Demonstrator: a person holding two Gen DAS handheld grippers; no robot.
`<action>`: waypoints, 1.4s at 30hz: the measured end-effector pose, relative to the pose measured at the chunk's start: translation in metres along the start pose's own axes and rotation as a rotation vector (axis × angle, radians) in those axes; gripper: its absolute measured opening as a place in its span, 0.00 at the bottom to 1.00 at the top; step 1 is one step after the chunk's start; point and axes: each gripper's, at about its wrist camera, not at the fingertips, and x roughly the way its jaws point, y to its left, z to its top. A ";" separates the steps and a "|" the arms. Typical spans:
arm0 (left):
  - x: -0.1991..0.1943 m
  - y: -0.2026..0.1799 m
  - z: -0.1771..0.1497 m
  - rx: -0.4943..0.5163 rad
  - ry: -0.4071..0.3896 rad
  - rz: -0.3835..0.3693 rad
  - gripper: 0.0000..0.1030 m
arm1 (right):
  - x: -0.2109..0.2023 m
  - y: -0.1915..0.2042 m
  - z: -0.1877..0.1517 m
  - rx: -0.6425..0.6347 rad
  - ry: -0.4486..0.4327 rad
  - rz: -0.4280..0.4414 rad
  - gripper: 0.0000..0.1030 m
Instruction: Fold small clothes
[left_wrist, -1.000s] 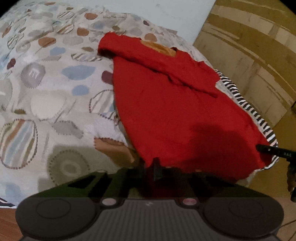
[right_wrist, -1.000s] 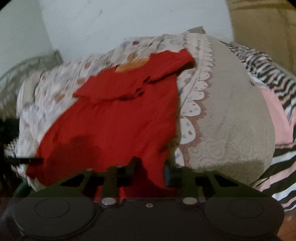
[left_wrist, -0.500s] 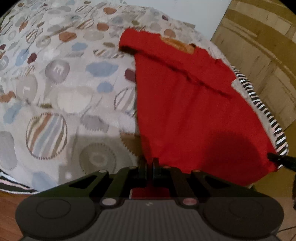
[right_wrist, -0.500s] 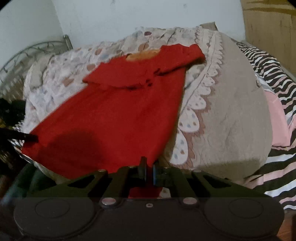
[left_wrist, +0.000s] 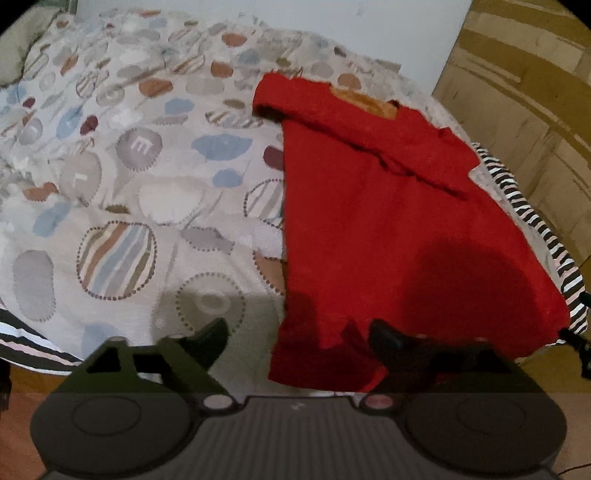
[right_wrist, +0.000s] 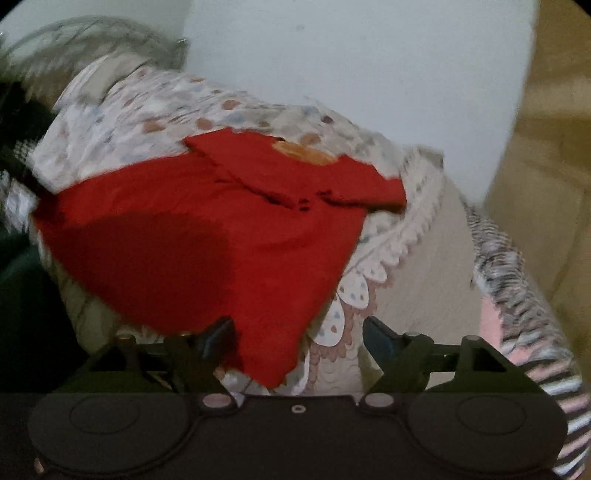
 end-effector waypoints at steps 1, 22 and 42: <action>-0.003 -0.001 -0.001 0.004 -0.016 0.006 0.97 | -0.002 0.007 -0.003 -0.063 -0.005 -0.010 0.85; -0.013 -0.034 -0.010 0.193 -0.130 0.147 1.00 | 0.040 0.087 -0.042 -0.751 -0.125 -0.257 0.79; -0.023 -0.081 -0.036 0.505 -0.298 0.145 1.00 | 0.035 0.044 0.059 -0.299 0.055 0.111 0.03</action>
